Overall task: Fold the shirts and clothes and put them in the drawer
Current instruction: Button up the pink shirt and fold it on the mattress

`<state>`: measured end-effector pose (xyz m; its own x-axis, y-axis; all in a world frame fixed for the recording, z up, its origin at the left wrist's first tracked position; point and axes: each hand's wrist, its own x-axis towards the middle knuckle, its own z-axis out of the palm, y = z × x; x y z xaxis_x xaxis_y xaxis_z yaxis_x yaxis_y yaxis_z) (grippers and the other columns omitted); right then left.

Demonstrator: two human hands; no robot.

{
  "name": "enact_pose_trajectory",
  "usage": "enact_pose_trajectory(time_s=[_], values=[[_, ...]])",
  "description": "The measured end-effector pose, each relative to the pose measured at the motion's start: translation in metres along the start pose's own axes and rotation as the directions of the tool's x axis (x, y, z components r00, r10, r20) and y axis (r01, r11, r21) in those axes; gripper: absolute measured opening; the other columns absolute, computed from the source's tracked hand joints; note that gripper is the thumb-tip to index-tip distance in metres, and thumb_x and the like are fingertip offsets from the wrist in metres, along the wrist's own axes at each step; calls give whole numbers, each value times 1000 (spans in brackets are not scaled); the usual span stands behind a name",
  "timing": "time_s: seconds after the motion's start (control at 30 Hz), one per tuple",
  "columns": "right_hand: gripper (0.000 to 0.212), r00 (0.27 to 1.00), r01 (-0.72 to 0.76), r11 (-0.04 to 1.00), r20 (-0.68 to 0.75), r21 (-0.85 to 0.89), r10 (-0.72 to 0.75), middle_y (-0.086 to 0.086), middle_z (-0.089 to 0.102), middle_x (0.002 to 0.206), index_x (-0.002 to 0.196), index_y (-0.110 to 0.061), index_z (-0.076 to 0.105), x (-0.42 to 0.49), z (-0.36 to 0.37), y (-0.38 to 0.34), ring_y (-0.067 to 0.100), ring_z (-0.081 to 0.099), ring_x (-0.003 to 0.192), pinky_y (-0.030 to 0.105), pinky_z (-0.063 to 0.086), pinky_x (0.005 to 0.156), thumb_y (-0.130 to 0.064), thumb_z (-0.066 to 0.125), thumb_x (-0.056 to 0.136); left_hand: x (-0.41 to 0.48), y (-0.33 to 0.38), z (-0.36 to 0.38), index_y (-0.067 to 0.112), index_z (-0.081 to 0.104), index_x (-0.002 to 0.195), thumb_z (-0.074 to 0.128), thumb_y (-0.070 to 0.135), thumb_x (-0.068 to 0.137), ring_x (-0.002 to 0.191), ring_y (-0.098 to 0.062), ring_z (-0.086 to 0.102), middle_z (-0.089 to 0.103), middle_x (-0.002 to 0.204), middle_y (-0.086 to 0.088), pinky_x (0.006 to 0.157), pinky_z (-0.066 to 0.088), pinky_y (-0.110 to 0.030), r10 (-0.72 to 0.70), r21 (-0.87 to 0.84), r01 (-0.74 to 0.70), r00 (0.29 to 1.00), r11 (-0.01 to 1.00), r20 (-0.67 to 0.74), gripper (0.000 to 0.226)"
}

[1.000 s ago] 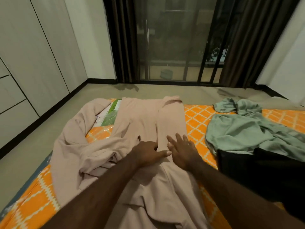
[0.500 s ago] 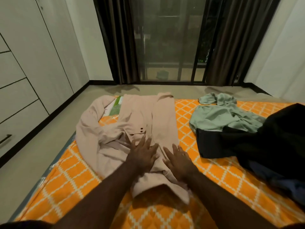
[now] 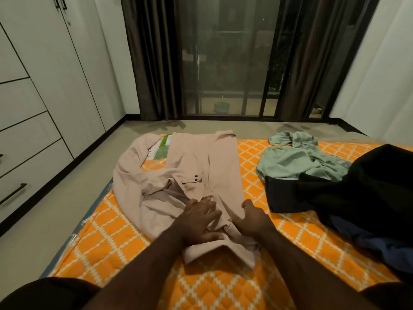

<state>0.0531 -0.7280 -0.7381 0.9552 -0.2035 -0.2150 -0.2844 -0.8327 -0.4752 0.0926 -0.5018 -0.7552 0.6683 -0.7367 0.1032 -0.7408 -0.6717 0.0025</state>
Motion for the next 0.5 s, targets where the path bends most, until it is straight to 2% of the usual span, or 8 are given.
enact_pose_trajectory(time_s=[0.1,0.2,0.27,0.33,0.37,0.43,0.5], values=[[84,991,-18,990,134,141,-1,13,58,137,142,-17,41,-1,-13,7,28,59,117,34,51,87,-45,86,77,-4,12,-7,29,37,153,43,74,93,152,-24,21,30,163,-5,121,14,-48,-33,-68,36,998,997,52,75],[96,975,-54,951,220,304,-15,12,50,150,152,-21,37,-9,-26,13,29,56,126,43,54,98,-29,93,73,-9,26,-14,34,23,160,51,69,93,155,-23,13,16,169,-3,123,13,-44,-170,-219,200,974,955,151,81],[96,964,-54,954,263,295,-27,9,41,158,157,-25,34,-19,-33,12,28,51,130,41,56,92,-19,90,78,-9,36,-15,36,13,161,50,72,91,157,-25,3,6,171,-2,124,4,-51,-229,-282,321,922,904,313,87],[98,937,-94,971,350,222,11,7,38,159,159,-31,30,-29,-40,8,28,51,121,40,58,74,-18,88,81,-9,48,-13,36,9,161,49,75,89,157,-29,-3,0,171,-4,122,-4,-58,-220,-218,323,893,921,394,91],[100,919,-118,977,391,179,40,7,36,160,160,-34,28,-33,-43,7,30,51,119,43,59,72,-20,88,81,-9,53,-12,36,8,161,50,75,89,157,-30,-5,-2,171,-5,121,-6,-61,-209,-188,306,888,933,409,92],[101,895,-135,986,439,103,77,6,31,162,160,-37,25,-39,-49,4,34,50,125,52,59,87,-24,87,81,-11,61,-13,37,5,161,51,73,90,156,-31,-8,-6,171,-5,119,-8,-62,-188,-163,283,880,945,436,93],[102,882,-132,990,460,39,99,6,28,164,160,-37,23,-43,-53,4,36,48,132,55,56,96,-26,87,82,-14,67,-14,38,4,161,51,74,89,156,-31,-9,-7,171,-5,120,-8,-62,-172,-148,264,876,953,451,94]])
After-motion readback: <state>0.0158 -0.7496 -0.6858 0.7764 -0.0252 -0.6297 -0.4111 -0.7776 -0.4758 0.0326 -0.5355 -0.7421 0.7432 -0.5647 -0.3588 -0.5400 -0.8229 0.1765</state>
